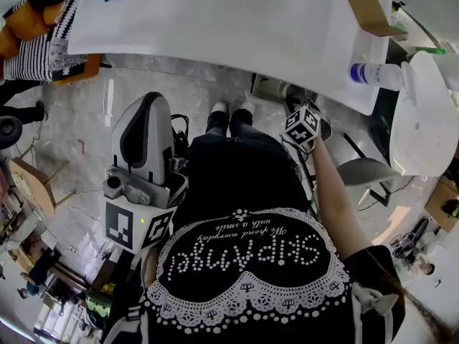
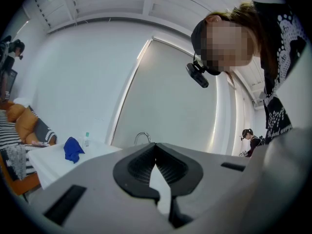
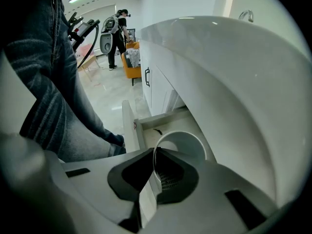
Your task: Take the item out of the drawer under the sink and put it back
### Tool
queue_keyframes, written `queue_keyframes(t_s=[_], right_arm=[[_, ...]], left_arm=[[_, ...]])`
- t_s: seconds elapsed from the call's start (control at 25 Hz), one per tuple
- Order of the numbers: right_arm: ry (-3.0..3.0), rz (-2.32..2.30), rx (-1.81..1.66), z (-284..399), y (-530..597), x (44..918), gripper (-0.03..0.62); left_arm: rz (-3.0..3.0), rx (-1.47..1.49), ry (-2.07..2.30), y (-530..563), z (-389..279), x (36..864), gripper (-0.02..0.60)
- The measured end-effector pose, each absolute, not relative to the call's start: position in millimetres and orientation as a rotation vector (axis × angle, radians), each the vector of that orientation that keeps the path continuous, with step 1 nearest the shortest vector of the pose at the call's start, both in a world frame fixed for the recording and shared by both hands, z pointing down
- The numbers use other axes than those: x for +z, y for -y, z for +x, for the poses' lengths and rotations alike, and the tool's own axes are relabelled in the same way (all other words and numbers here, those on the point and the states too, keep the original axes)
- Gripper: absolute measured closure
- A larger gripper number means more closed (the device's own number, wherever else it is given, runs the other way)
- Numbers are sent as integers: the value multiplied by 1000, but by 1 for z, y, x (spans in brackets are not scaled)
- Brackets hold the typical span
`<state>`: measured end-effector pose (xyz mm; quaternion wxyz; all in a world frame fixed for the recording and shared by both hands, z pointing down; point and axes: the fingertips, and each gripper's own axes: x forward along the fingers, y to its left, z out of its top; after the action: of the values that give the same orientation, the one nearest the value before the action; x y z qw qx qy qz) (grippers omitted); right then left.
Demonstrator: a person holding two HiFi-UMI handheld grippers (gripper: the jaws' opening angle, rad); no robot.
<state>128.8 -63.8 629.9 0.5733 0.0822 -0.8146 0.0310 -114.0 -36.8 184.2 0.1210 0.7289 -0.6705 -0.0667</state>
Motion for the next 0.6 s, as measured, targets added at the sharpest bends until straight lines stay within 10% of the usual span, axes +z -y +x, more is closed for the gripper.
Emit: queue_keyframes(t_s=[0.6], right_arm=[[1868, 158, 85, 128, 71, 659, 569]], left_arm=[[2101, -152, 1969, 44, -112, 191, 577]])
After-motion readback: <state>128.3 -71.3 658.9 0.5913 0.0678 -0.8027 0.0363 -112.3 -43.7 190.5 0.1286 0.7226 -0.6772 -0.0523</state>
